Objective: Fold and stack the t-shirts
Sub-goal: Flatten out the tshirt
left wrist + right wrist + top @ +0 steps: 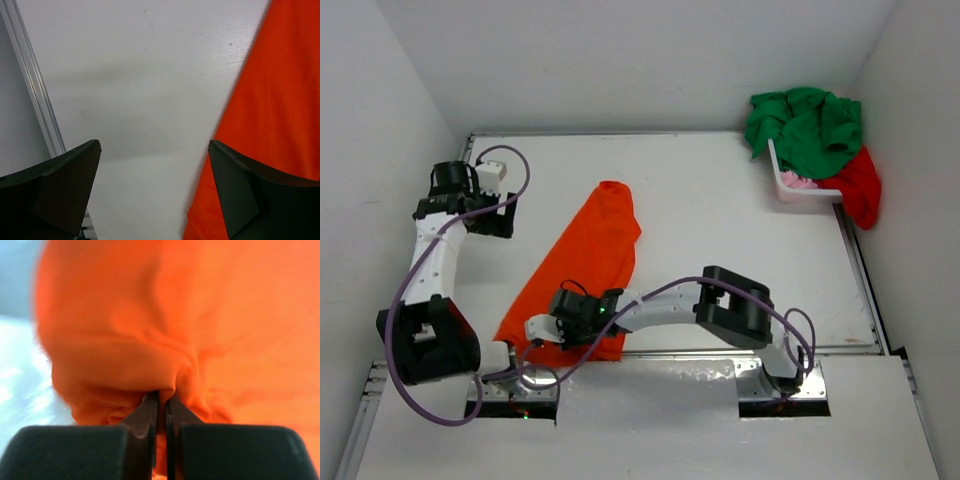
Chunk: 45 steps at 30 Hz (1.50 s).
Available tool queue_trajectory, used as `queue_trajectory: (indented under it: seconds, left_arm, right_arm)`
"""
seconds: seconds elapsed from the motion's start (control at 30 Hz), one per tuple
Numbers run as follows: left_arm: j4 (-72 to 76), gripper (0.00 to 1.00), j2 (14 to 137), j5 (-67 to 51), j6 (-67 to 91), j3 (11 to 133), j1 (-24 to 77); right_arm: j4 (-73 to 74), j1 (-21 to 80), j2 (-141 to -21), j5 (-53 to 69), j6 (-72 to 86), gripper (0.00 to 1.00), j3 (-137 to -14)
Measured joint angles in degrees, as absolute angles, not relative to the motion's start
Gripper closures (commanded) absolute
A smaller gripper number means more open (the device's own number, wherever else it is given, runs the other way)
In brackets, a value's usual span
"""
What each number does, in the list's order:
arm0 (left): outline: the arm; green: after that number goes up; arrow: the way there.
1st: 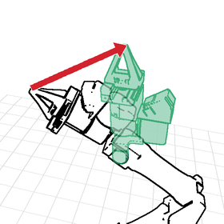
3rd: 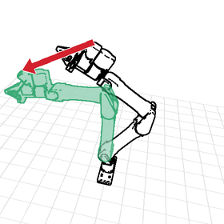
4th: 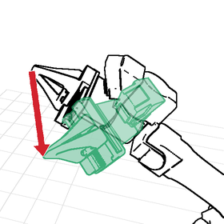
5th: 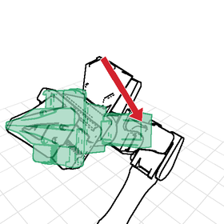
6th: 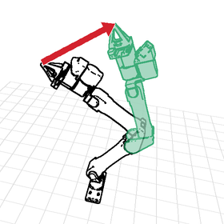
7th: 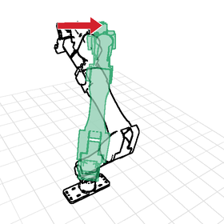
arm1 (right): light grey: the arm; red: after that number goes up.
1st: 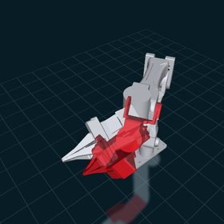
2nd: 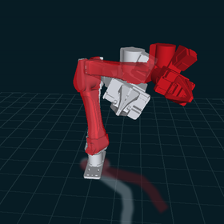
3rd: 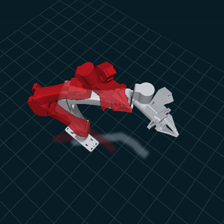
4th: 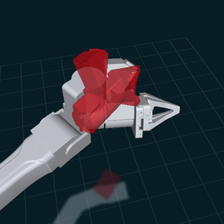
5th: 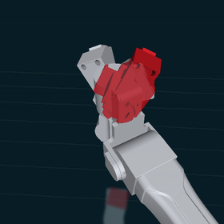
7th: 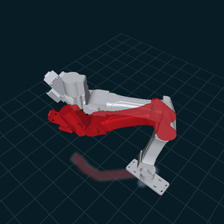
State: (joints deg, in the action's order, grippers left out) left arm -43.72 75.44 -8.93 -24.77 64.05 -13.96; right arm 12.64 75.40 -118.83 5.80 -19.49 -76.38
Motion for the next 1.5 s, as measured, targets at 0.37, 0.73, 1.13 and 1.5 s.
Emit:
queue_trajectory:
  seconds: [0.37, 0.73, 1.13, 1.5]
  left_arm:
    - [-43.6, 0.13, 77.8, -7.9, -24.8, 72.5, -14.0]
    - [-43.5, 0.11, 80.4, -12.1, -23.4, 90.6, -14.0]
    - [-45.1, 0.1, 90.3, -15.9, -21.1, 104.6, -14.0]
    - [-45.7, 0.13, 97.9, -15.9, -23.2, 105.9, -12.0]
  right_arm:
    - [12.4, 53.0, -124.4, 13.1, 7.8, 1.0, -91.2]
    - [14.4, 50.4, -112.9, 13.7, 22.2, 1.0, -108.0]
    - [12.9, 50.6, -95.5, -3.5, 29.4, 1.0, -104.9]
    - [13.8, 28.6, -95.8, -5.3, 45.2, 0.62, -51.9]
